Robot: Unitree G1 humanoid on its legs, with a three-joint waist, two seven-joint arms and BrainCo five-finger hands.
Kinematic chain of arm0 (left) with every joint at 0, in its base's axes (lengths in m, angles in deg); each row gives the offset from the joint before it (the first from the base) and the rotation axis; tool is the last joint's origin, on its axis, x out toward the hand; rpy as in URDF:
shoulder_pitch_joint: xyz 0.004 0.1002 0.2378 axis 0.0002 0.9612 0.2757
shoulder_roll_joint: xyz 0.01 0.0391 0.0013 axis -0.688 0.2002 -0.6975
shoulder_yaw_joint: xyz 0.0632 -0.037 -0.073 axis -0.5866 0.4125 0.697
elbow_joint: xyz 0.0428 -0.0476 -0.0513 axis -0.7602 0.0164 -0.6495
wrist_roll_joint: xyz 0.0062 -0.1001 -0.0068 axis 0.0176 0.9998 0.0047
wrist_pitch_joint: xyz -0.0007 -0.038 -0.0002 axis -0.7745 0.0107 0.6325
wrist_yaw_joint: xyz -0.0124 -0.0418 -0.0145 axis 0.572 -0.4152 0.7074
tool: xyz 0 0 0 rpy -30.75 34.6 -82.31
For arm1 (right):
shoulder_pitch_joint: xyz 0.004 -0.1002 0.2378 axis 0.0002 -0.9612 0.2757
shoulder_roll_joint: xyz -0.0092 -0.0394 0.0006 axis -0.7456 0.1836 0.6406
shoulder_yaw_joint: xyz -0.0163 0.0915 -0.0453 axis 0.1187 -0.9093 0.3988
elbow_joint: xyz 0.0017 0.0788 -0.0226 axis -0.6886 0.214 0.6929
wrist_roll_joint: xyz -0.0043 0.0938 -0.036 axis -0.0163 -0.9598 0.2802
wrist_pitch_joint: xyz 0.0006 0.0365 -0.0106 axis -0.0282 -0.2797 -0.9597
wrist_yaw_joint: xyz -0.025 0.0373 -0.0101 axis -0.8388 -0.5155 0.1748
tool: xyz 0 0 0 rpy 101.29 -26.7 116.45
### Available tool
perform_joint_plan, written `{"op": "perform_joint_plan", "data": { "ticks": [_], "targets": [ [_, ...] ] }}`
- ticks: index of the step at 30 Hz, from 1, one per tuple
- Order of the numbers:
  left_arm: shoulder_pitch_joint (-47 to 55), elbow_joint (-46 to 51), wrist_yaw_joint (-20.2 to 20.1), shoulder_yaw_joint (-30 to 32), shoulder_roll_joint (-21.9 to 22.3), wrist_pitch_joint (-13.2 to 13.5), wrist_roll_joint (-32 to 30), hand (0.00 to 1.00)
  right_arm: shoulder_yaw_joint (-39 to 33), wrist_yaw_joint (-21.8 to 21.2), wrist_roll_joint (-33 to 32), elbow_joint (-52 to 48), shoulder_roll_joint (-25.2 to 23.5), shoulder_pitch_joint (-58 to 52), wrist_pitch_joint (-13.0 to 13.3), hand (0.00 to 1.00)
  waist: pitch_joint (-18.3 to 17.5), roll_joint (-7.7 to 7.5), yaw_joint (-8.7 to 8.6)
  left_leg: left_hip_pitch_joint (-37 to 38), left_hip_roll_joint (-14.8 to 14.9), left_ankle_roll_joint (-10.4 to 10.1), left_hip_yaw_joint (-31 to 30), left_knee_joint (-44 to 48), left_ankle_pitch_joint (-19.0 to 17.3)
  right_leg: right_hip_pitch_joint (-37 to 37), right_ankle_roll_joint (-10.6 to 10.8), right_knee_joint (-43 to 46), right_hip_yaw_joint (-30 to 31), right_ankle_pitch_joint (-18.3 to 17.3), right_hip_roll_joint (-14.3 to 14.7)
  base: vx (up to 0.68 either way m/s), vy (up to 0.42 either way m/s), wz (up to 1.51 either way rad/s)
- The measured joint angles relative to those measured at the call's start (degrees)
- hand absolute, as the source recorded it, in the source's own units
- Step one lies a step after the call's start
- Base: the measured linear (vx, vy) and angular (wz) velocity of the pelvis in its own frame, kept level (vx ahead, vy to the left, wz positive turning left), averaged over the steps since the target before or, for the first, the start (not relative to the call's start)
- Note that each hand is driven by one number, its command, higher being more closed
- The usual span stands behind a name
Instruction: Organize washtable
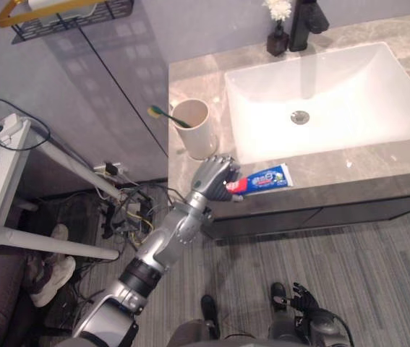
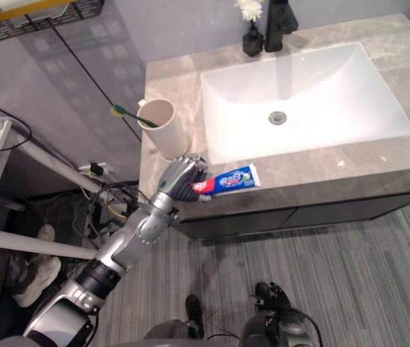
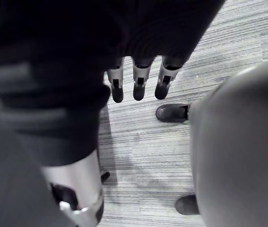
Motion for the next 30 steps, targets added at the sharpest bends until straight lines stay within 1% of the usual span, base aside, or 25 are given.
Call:
{"op": "perform_joint_plan", "data": {
  "ticks": [6,9,11,12,14,17,24,26,27,28,30],
  "targets": [
    [0.16,4.9,-0.47,-2.88,-0.94,-1.02,0.25,1.0,0.03,-0.02,-0.01,-0.43,-0.59,-0.09,0.08,0.0,0.31,-0.46,0.02,-0.28,-0.33,0.27,0.07,0.15,0.21,-0.17,0.06,0.04,0.29,0.09,-0.37,0.0,0.0,0.0],
    [0.16,10.56,-0.51,-3.07,-0.47,-1.07,1.32,1.0,0.06,-0.13,0.0,-0.49,-0.65,-0.09,0.12,0.0,0.3,-0.45,-0.03,-0.29,-0.66,0.27,0.11,0.27,0.21,-0.21,0.08,0.05,0.75,0.08,-0.7,0.0,0.0,0.0],
    [0.16,16.64,-0.5,-3.25,-0.02,-0.44,3.06,1.0,0.09,-0.16,-0.01,-0.45,-0.64,-0.09,0.13,0.0,0.28,-0.41,-0.01,-0.17,-0.88,0.27,0.02,0.53,0.19,-0.22,0.23,0.34,1.18,-0.04,-0.95,0.0,0.0,-0.04],
    [0.16,17.81,-0.5,-3.35,0.14,-0.29,3.51,1.0,0.12,-0.17,0.0,-0.43,-0.65,-0.08,0.13,0.0,0.28,-0.41,-0.01,-0.08,-0.92,0.27,0.01,0.6,0.19,-0.17,0.26,0.42,1.27,-0.06,-1.0,-0.01,0.001,-0.04],
    [0.16,21.2,-0.5,-3.62,0.33,0.86,4.78,1.0,1.19,-0.21,-0.05,0.06,-0.42,-0.02,0.26,0.0,0.25,-0.37,-0.01,0.08,-1.0,0.27,-0.03,0.85,0.15,-0.15,0.39,0.86,1.45,-0.19,-1.12,0.0,0.0,0.0],
    [0.19,22.66,-0.5,-3.62,0.39,1.75,6.06,1.0,1.5,-0.3,-0.04,0.55,-0.34,0.06,0.81,0.0,0.24,-0.32,0.04,0.43,-0.99,0.29,-0.15,0.89,0.13,-0.07,0.46,1.52,1.45,-0.4,-1.12,-0.04,-0.002,0.0],
    [0.19,25.54,-0.5,-3.51,0.78,1.88,8.14,1.0,3.99,-0.56,-0.56,0.37,0.46,0.08,1.14,0.0,-0.12,0.17,0.03,0.77,-1.16,0.33,-0.49,0.95,0.16,-0.01,0.51,2.19,1.32,-0.46,-1.26,-0.04,0.008,0.01],
    [0.19,25.77,-0.49,-3.12,0.77,1.97,8.18,1.0,6.67,-0.77,-1.29,-2.98,1.18,-1.03,0.99,0.0,-0.38,0.46,0.0,0.87,-1.13,0.33,-0.4,0.93,0.16,0.02,0.52,2.19,1.38,-0.45,-1.23,0.0,0.002,-0.02],
    [0.19,25.77,-0.47,-2.74,0.87,1.97,8.18,1.0,7.81,-1.05,-2.42,-6.63,1.31,-2.64,1.02,0.0,-0.48,0.57,-0.02,0.96,-1.07,0.32,-0.28,0.89,0.16,0.02,0.52,2.18,1.46,-0.45,-1.17,0.02,-0.001,-0.08],
    [0.19,25.77,-0.4,-1.97,0.83,1.95,8.18,1.0,8.89,-1.4,-3.57,-12.97,1.26,-5.32,1.19,0.0,-0.55,0.6,-0.11,1.26,-0.98,0.31,0.04,0.76,0.15,0.08,0.52,2.17,1.68,-0.45,-1.07,0.02,-0.005,-0.12],
    [0.19,25.77,-0.22,-0.13,0.76,1.89,8.09,1.0,8.86,-1.62,-6.16,-24.63,0.98,-10.31,2.09,0.0,-1.18,0.46,-0.41,1.6,-0.91,0.3,0.49,0.49,0.14,0.08,0.53,2.05,2.12,-0.44,-0.94,0.03,-0.008,-0.13]
  ]
}}
